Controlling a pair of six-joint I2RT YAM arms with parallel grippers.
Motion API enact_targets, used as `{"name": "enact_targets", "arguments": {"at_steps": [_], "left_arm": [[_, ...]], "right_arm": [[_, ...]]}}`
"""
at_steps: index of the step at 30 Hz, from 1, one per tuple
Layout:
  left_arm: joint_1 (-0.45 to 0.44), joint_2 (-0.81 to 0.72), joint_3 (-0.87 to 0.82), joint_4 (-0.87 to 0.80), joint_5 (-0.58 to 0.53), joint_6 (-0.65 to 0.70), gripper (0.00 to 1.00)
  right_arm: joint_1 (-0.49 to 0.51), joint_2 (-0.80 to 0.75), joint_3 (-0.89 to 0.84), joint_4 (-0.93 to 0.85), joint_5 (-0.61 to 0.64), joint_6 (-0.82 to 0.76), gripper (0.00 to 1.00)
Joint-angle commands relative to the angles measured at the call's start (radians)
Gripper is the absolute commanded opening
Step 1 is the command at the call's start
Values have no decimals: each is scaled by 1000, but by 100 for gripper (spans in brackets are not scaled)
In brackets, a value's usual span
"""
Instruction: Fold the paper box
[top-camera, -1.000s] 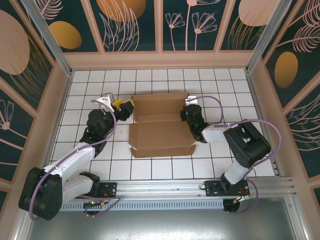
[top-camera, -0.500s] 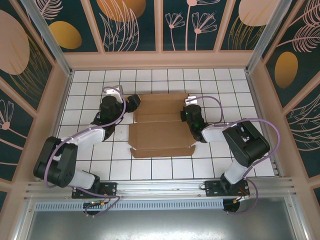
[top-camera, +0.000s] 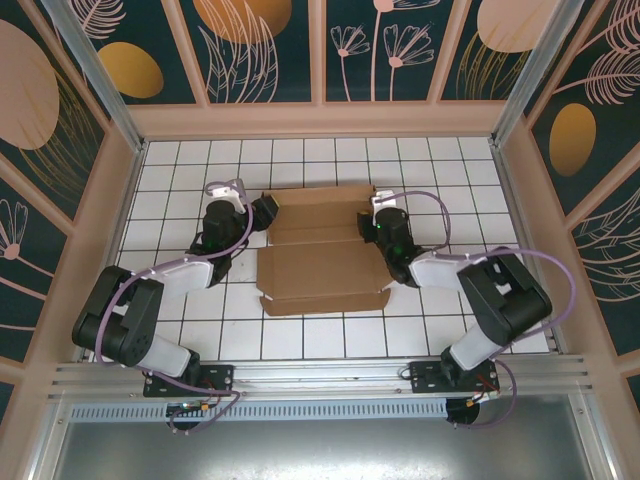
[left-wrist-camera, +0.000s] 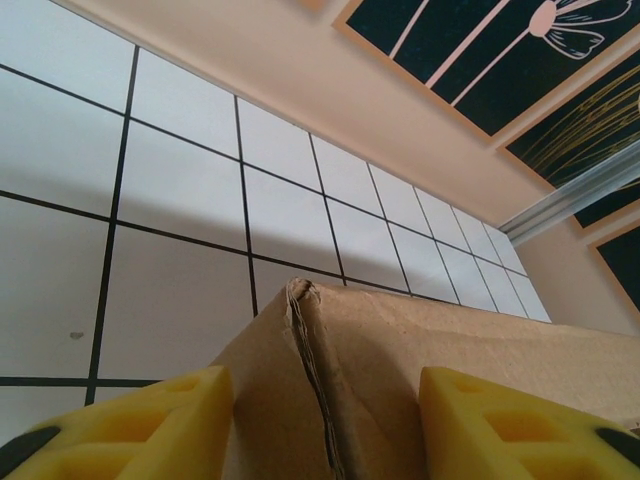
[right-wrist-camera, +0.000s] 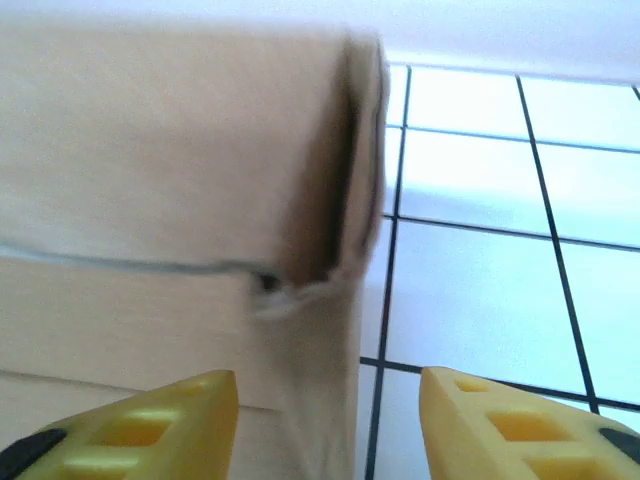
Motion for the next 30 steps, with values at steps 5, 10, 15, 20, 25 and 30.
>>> {"name": "enact_targets", "arguments": {"at_steps": [5,10,15,20,25,30], "left_arm": [[7,26,41,-128,-16,52,52],[8,29,46,-139,-15,71,52],[7,45,43,-129,-11,68,51],[6,45,40,-118,-9,52,51],[7,56,35,-112,-5,31,50],[7,33,63,-142,-2,46,57]], "right_arm": [[-9,-221,-149,121,-131,-23,63],[-72,-273,-120,125,-276,41,60],[-107,-219,9,25,-291,90,57],[-120,-110,90,-77,-285,94,52],[-118,-43,86,-115,-255,101,51],[-115,-94,126,-200,-227,70,50]]}}
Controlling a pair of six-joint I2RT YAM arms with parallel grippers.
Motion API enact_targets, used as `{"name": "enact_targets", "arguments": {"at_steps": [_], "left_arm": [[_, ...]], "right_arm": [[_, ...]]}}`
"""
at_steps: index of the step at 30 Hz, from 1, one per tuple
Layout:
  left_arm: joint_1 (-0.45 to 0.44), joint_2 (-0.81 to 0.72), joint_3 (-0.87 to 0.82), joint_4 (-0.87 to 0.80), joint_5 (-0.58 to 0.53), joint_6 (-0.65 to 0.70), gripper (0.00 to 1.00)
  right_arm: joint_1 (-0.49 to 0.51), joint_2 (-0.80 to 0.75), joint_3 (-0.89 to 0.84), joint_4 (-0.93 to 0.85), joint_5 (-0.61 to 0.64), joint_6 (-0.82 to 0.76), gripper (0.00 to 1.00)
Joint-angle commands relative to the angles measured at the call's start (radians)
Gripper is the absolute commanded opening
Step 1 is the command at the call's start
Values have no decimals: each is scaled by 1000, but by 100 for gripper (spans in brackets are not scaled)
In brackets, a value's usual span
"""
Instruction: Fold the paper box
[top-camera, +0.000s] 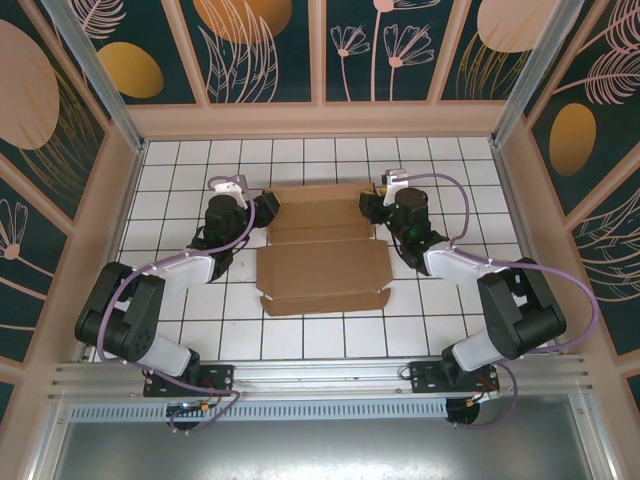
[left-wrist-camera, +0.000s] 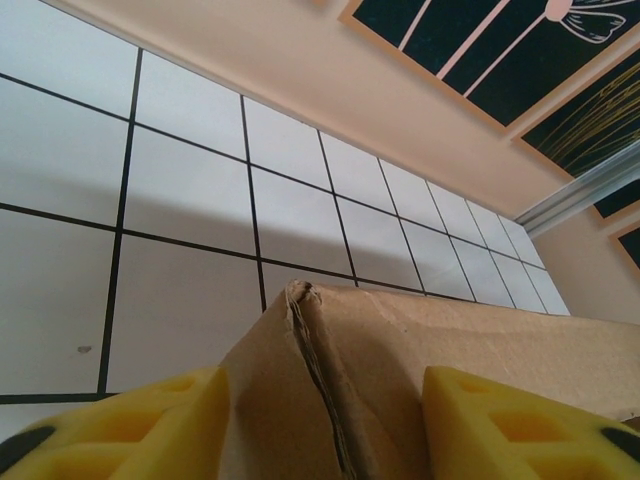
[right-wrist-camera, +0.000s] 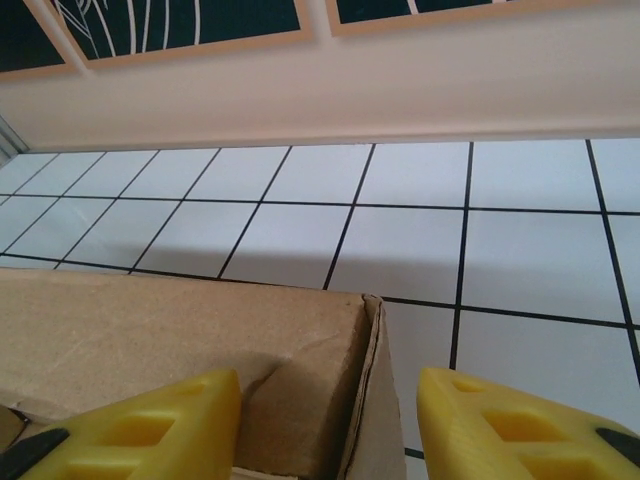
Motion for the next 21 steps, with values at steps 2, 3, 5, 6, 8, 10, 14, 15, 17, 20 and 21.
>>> {"name": "enact_targets", "arguments": {"at_steps": [2,3,5,6,8,10,14,15,17,20,21], "left_arm": [[7,-28,48,-136,-26,20,65],[5,-51,65,-157,-42,30,67],[6,-101,98,-202,-67,49,70],[6,-131,115,-231,-79,64,71],[6,-189,132,-278,-108,83,73],[7,-250,144,-332,-133,97,73],[6,-362,132,-404,-160,104,72],[6,-394,119,-414,-165,106,71],[6,-451,88,-433,-180,109,70],[7,-527,50,-445,-192,117,69],[6,-547,43,-449,-193,115,69]], "right_arm": [[0,-87,41,-158,51,-39,52],[1,-120,49,-176,59,-55,53],[1,-175,64,-205,68,-92,55],[4,-200,76,-226,55,-124,55],[20,-226,104,-274,44,-196,57],[51,-213,160,-349,51,-266,57],[136,-133,271,-454,47,-419,61],[162,-105,301,-471,61,-468,62],[207,-49,354,-500,85,-565,65],[260,40,424,-524,134,-689,71],[270,68,444,-525,144,-720,74]]}}
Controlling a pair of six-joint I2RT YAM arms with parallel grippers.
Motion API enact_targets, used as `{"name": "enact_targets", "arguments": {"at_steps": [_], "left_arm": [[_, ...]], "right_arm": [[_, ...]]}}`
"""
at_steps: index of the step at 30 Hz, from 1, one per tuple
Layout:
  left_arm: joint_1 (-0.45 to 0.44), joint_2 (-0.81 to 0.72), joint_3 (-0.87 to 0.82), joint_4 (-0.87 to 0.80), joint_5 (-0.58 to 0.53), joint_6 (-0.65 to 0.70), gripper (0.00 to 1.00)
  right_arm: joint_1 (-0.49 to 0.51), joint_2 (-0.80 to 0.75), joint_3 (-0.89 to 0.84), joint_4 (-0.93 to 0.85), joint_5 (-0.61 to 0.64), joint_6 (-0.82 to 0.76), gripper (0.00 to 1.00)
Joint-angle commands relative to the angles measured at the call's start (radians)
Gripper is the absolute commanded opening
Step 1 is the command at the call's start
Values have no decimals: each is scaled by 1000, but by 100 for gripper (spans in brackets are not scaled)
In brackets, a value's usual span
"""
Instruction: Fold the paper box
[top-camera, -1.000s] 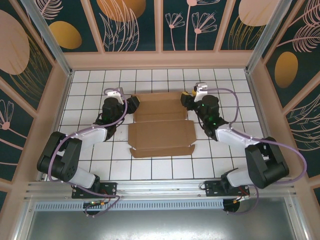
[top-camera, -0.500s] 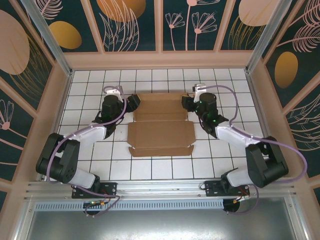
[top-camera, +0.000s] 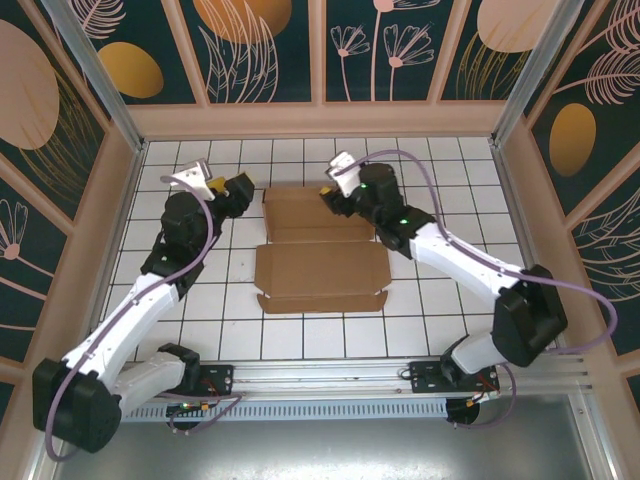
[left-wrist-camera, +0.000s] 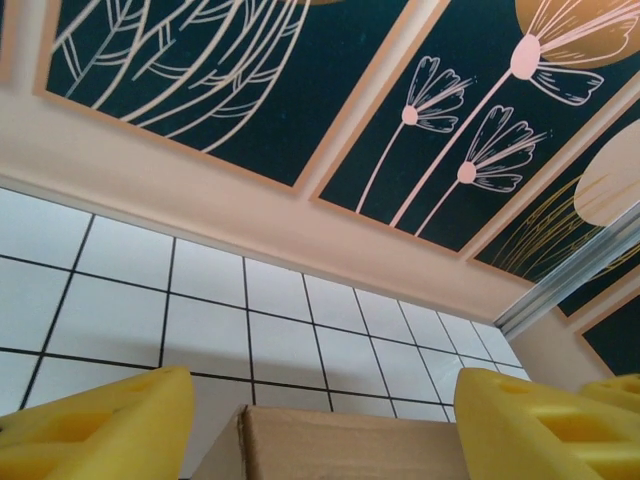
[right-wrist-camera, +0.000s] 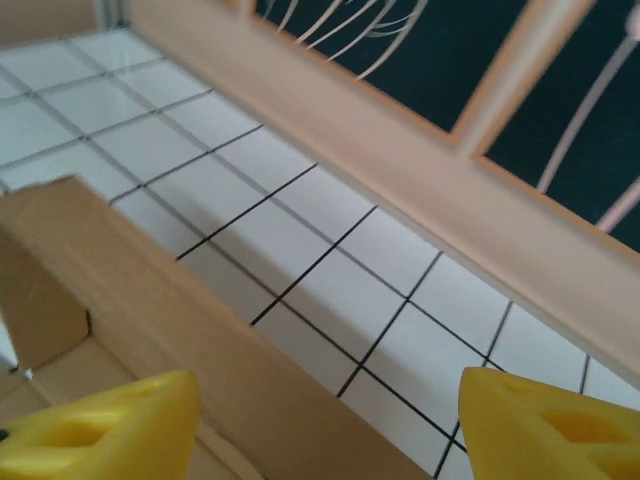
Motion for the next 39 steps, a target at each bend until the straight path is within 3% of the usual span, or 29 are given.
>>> {"name": "enact_targets", "arguments": {"at_steps": [1,5,10,13,18,20,26,32,35,39], "left_arm": [[3,-53,-37,-68,-25,23,69],[2,-92,-39,-90,0,23,69],[4,-110,-26,-100,22,20,69],[3,-106,2,-120,23,19,69],[4,-98,40,-137,17,34,69],[2,-92,47,-137,16,31,69],[3,-68,60,-140,18,23,69],[3,-84,124,-193,-41,14,70],[3,-113,152,-220,-117,14,67],[3,-149,153,-238,-237,27,62]], "right_arm": [[31,89,69,-77,69,-196,75],[43,185,147,-92,85,-243,82],[45,279,198,-101,81,-273,76],[21,323,229,-106,64,-263,65],[-62,395,344,-190,-67,-179,37],[-105,431,401,-236,-139,-125,32],[-242,580,577,-390,-341,55,32],[-318,669,602,-471,-352,257,40],[-342,636,511,-440,-350,374,39],[-350,482,235,-221,-290,592,38]]}}
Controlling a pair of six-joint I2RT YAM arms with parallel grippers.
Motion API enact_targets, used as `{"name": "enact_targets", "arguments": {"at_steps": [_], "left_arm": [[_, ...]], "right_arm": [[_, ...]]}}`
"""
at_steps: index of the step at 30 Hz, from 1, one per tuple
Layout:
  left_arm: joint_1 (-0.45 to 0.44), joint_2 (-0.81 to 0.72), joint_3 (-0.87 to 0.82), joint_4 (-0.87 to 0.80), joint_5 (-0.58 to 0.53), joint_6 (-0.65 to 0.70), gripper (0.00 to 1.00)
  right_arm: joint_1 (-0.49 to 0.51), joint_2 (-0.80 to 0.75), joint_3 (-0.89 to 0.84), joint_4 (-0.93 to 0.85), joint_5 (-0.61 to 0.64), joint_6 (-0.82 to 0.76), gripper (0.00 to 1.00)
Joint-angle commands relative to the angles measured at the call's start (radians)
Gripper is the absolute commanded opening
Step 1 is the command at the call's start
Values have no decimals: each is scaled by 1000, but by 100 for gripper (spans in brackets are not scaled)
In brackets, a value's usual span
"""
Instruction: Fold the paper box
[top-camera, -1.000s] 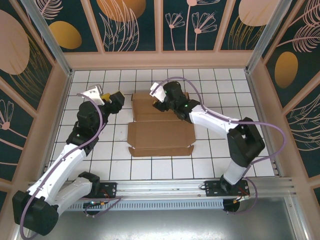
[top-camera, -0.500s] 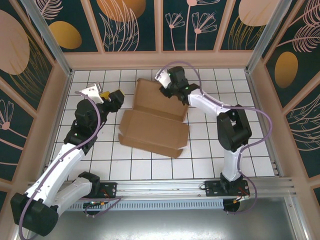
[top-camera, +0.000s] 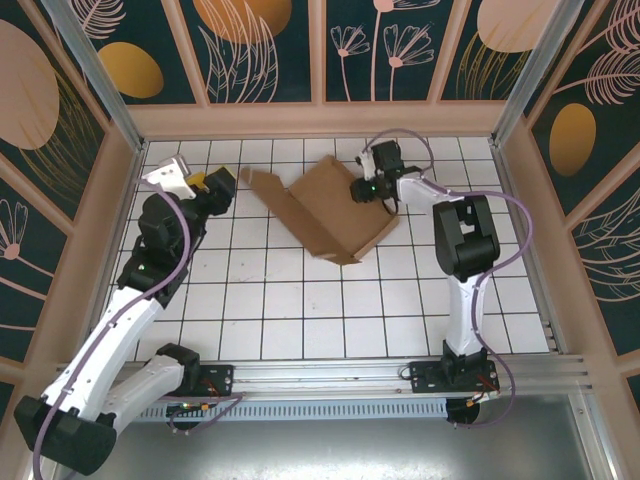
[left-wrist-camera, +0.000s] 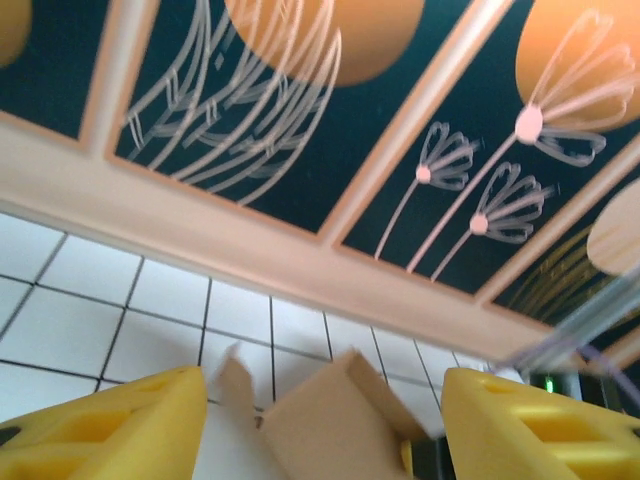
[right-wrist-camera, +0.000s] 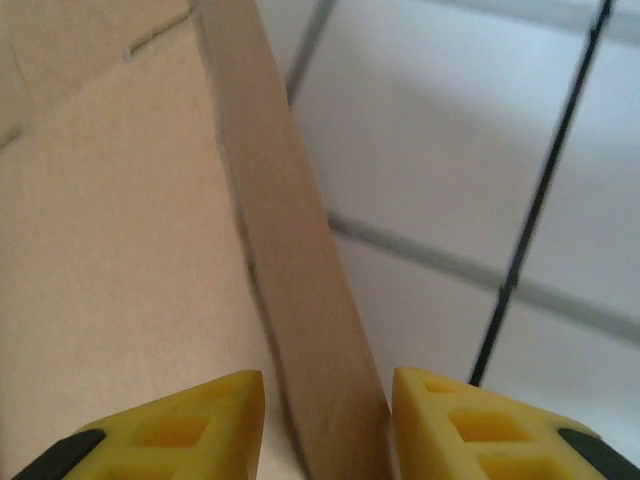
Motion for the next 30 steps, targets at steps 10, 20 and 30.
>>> {"name": "enact_targets", "arguments": {"at_steps": [10,20,30], "left_arm": [[2,5,-59,-55,-116,-174,70],[9,4,-178,-70,-20,-231,99],[9,-78,-179,-220,-177,-246,99]], "right_arm": [[232,-506,-673,480,104,977,63],[263,-606,-649,386,205,337,65],[335,-325,-141,128,-51,72,58]]}}
